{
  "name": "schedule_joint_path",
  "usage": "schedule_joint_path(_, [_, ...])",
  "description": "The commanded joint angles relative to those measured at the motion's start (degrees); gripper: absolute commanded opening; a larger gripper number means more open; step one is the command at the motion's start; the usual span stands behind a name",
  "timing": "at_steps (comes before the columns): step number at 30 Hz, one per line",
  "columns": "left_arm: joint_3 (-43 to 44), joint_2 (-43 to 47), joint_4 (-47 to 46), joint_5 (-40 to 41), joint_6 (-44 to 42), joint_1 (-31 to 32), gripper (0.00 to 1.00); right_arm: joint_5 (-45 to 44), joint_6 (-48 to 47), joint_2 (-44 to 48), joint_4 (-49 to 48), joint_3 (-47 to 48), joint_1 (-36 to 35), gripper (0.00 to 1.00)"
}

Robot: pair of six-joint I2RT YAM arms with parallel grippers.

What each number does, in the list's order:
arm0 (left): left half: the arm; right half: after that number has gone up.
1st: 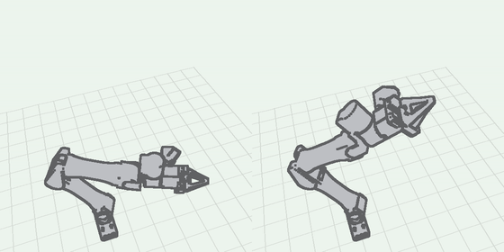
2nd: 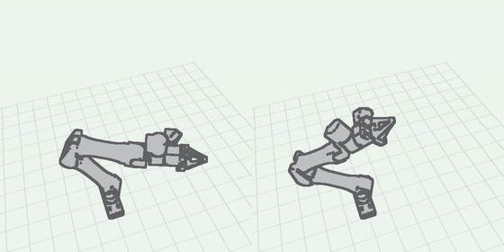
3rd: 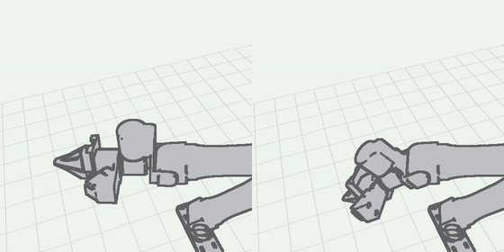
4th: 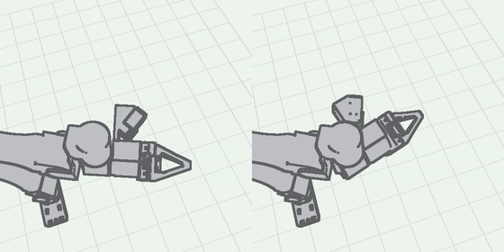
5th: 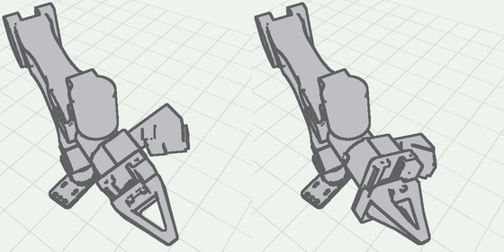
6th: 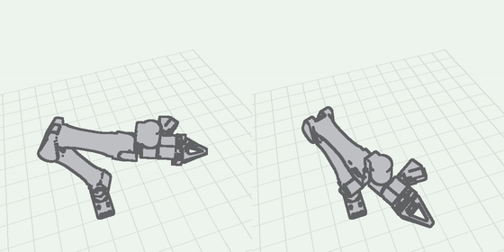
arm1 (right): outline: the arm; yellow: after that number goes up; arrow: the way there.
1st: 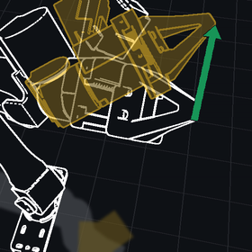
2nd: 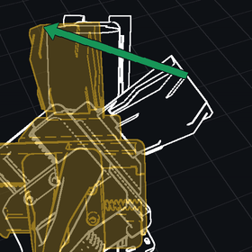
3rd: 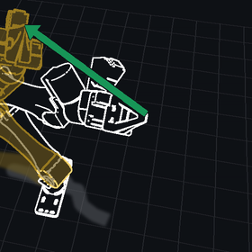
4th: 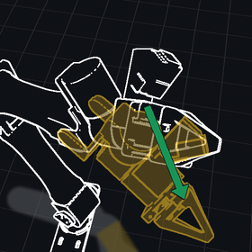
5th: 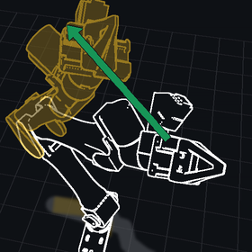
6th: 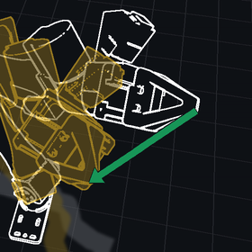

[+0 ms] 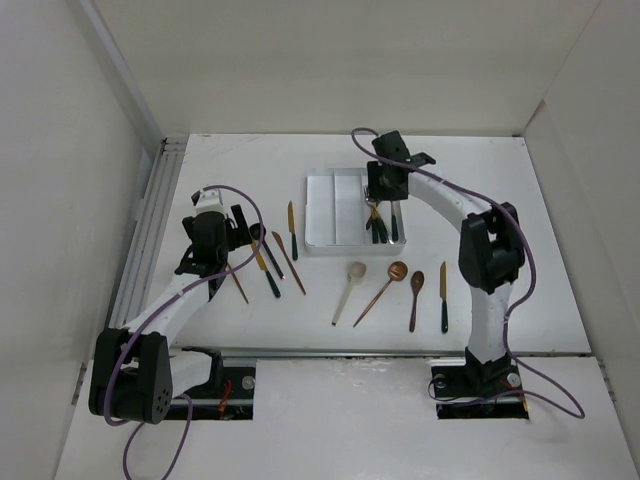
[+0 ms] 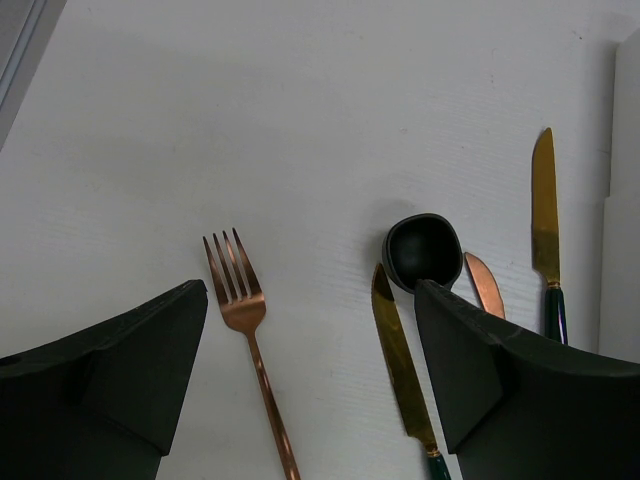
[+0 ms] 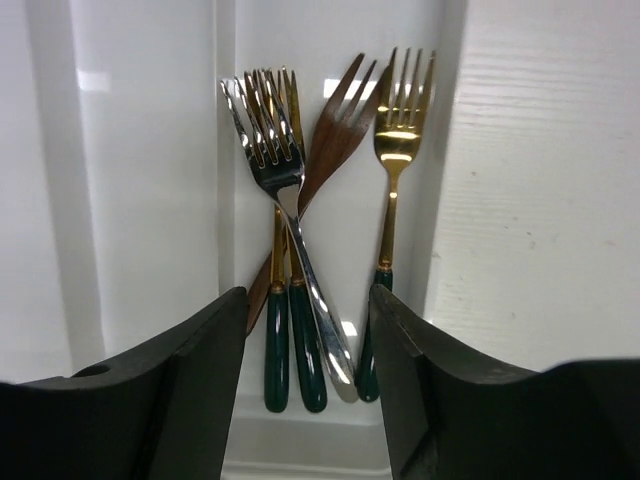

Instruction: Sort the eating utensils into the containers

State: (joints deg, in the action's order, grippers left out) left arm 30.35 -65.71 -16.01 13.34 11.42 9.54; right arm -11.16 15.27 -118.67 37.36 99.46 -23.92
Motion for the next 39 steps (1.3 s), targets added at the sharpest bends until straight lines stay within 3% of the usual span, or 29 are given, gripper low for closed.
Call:
schedule_joint_path(1, [0.41, 1.55, -1.04, 0.54, -0.26, 0.04, 0.82, -2.03, 2.74, 8.62, -0.63, 0.40, 1.33, 0.58])
schedule_joint_path(8, [0.41, 1.55, -1.04, 0.54, -0.26, 0.04, 0.82, 0.17, 7.14, 19.52, -1.15, -8.55, 8.62, 0.55])
schedule_joint_path(12, [-0.11, 1.55, -1.04, 0.54, 0.26, 0.04, 0.82, 2.63, 10.21, 24.53, 1.48, -16.56, 13.10, 0.74])
schedule_joint_path(15, [-0.11, 1.55, -1.04, 0.54, 0.88, 0.04, 0.82, 4.39, 12.85, 27.43, 3.24, -23.57, 16.27, 0.75])
schedule_joint_path(18, [-0.11, 1.03, -0.51, -0.16, 2.11, 0.04, 0.82, 7.54, 15.40, 30.33, 3.77, -31.39, 18.90, 0.68])
schedule_joint_path(20, [-0.11, 0.50, -0.51, -0.16, 2.11, 0.04, 0.82, 9.04, 17.07, 32.79, 3.25, -35.02, 19.44, 0.55])
schedule_joint_path(22, [-0.11, 0.50, -1.04, -0.16, 2.11, 0.04, 0.82, 9.66, 18.48, 34.38, 3.24, -39.49, 20.14, 0.49])
schedule_joint_path(25, [-0.11, -0.03, -1.04, -0.16, 2.11, 0.04, 0.82, 11.77, 21.20, 36.23, 2.54, -44.94, 20.14, 0.49])
schedule_joint_path(29, [-0.11, -0.03, -1.04, -0.16, 2.11, 0.04, 0.82, 11.77, 24.45, 36.76, 2.54, -49.79, 20.14, 0.57])
schedule_joint_path(39, [0.41, -0.56, -1.04, -0.16, 2.11, 0.04, 0.82, 12.30, 26.22, 33.60, -0.10, -52.26, 20.14, 0.58])
